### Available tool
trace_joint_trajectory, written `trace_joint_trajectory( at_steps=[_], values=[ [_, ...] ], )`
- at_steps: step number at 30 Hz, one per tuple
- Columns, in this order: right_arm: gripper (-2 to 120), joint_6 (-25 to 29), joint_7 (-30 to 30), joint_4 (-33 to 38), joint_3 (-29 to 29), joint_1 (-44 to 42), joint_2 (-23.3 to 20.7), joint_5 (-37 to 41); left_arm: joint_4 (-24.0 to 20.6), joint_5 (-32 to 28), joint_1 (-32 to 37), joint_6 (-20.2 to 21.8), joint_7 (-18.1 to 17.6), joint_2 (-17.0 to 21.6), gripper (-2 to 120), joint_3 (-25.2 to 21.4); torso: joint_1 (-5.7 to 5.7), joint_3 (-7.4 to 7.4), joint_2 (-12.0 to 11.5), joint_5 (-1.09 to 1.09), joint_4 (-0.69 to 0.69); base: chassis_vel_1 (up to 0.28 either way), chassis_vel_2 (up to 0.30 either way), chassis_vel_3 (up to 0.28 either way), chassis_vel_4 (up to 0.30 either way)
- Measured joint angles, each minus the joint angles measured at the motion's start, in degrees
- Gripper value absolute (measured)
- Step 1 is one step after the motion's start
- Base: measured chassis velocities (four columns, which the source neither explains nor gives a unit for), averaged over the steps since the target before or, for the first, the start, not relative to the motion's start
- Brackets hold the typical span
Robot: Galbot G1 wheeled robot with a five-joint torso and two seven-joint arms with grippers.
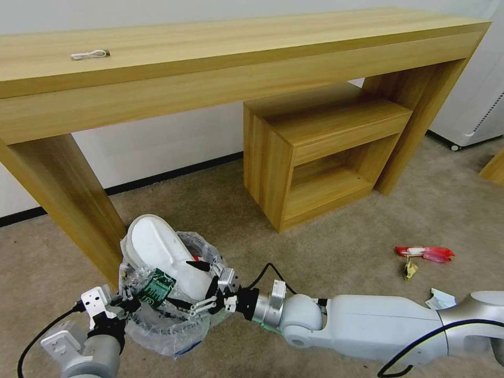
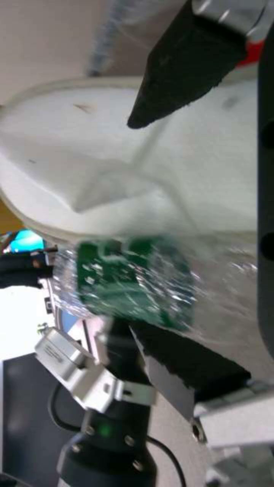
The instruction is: Pick up the trash bin and place the garbage on the floor into it.
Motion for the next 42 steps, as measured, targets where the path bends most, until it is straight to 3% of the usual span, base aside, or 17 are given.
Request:
trace_joint_trajectory(
  at_steps=[16, 22, 23, 25, 26, 28, 31, 32, 34, 42],
  values=[
    [94, -1.73, 2.29, 3.88, 14.25, -7.19, -2.12, 1.06, 2.66, -2.21, 0.45, 1.88, -1.29, 3.60, 1, -1.14, 0.00, 0.00, 0.00, 0.00, 0.00, 0.000, 0.000, 0.000, 0.000],
    [99, -5.56, 9.46, 5.60, 26.39, -15.19, -4.39, -0.70, 3.44, -1.65, 0.67, 1.85, -1.20, 4.00, 1, -0.88, 0.00, 0.00, 0.00, 0.02, 0.00, 0.000, 0.000, 0.000, 0.000],
    [100, -7.33, 13.49, 5.84, 30.57, -17.99, -5.19, -2.36, 3.50, -0.92, 0.84, 1.48, -0.84, 4.08, 1, -0.79, 0.00, 0.00, 0.00, 0.00, 0.00, 0.000, 0.000, 0.000, 0.000],
    [100, -8.04, 16.10, 5.91, 32.38, -19.29, -5.54, -3.54, 3.51, -0.70, 0.87, 1.29, -0.68, 4.18, 1, -0.78, 0.00, 0.00, 0.00, 0.01, -0.01, 0.000, 0.000, 0.000, 0.000],
    [100, -9.92, 21.16, 6.04, 37.36, -22.66, -6.60, -5.99, 3.57, -0.59, 0.76, 1.06, -0.53, 4.45, 1, -0.78, 0.00, 0.00, 0.00, 0.03, 0.00, 0.000, 0.000, 0.000, 0.000],
    [100, -11.30, 23.31, 6.23, 39.67, -24.32, -7.31, -6.66, 3.64, -0.59, 0.61, 1.06, -0.50, 4.59, 1, -0.73, 0.00, 0.00, 0.01, 0.02, 0.01, 0.000, 0.000, 0.000, 0.000],
    [100, -16.10, 31.15, 6.46, 49.39, -33.26, -10.07, -9.33, 4.10, -0.51, 0.18, 1.06, -0.34, 5.27, 1, -0.48, 0.00, 0.00, 0.00, 0.03, -0.03, 0.000, 0.000, 0.000, 0.000],
    [100, -16.10, 31.15, 6.46, 49.39, -33.26, -10.07, -9.33, 4.10, -0.51, 0.18, 1.06, -0.34, 5.27, 1, -0.48, 0.00, 0.00, 0.00, 0.03, -0.03, 0.000, 0.000, 0.000, 0.000],
    [100, -17.30, 34.17, 6.34, 55.88, -39.35, -11.16, -11.41, 4.49, -0.41, -0.15, 1.04, -0.17, 5.44, 1, 0.06, 0.00, 0.00, 0.00, 0.02, -0.03, 0.000, 0.000, 0.000, 0.000],
    [100, -17.05, 34.47, 8.02, 66.12, -47.80, -11.38, -13.54, 5.22, 0.25, -0.85, 0.80, 0.20, 5.22, 1, 0.95, 0.00, 0.00, 0.01, 0.00, 0.00, 0.000, 0.000, 0.000, 0.000]
  ],
)
